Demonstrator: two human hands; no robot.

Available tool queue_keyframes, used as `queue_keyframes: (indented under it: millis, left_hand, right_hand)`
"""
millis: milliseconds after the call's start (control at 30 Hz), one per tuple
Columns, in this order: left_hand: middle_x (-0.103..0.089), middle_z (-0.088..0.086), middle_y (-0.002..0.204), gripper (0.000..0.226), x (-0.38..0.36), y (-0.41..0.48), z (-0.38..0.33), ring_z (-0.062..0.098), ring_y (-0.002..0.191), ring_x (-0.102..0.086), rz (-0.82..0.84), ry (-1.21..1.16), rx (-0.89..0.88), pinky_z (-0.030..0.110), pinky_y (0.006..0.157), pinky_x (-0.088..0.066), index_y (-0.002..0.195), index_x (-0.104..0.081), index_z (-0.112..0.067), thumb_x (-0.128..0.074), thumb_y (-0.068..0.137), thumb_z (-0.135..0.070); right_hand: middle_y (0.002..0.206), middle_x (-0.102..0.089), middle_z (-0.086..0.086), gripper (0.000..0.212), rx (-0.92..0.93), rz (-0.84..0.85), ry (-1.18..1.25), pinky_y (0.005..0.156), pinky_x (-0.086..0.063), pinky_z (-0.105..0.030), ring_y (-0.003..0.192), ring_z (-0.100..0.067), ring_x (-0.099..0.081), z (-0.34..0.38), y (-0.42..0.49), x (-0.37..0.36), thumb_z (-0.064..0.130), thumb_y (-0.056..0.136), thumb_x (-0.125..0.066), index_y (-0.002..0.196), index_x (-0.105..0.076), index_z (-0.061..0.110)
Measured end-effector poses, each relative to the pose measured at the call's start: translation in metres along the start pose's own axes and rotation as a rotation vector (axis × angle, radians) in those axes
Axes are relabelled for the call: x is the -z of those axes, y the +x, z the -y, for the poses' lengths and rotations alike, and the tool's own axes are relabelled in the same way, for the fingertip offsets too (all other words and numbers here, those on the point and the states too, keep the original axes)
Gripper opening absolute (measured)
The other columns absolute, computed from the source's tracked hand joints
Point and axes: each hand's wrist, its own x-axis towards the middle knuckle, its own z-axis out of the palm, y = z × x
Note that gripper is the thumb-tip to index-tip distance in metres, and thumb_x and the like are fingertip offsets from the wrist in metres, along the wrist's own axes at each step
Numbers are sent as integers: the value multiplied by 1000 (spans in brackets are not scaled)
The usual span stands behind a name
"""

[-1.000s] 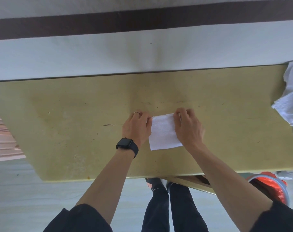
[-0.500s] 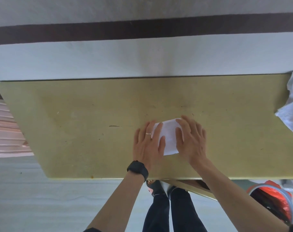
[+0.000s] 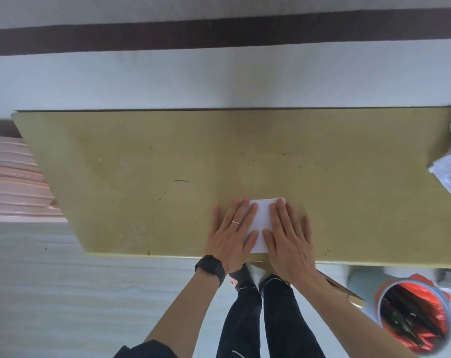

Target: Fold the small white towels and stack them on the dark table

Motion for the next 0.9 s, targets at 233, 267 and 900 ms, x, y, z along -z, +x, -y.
queue_keyframes:
  millis: [233, 267, 900]
  left_hand:
    - [-52, 6, 133, 53, 36, 3, -30, 28, 121, -45, -46, -301, 675, 41, 99, -36, 132, -46, -18, -50, 93, -53]
    - [-55, 5, 127, 50, 40, 10, -37, 27, 118, -46, -18, -339, 784, 40, 96, -38, 127, -48, -17, -51, 92, -53]
    - [-72, -8, 94, 21, 103, 9, -38, 10, 87, -65, -56, -1137, 788, 18, 75, -49, 106, -72, -16, -73, 87, -26]
  right_hand:
    - [140, -45, -2, 56, -484, -71, 396, 103, -38, -44, 126, -26, -41, 13, 4, 45, 46, 93, -56, 142, -39, 23]
    - [133, -49, -1, 57, -582, -25, 446, 98, -42, -43, 121, -26, -46, 14, 12, 49, 46, 90, -60, 138, -42, 22]
    - [92, -69, 6, 12, -529, 153, 902, 62, -43, -24, 86, -15, -64, 11, 19, 111, 34, 94, -61, 98, -63, 23]
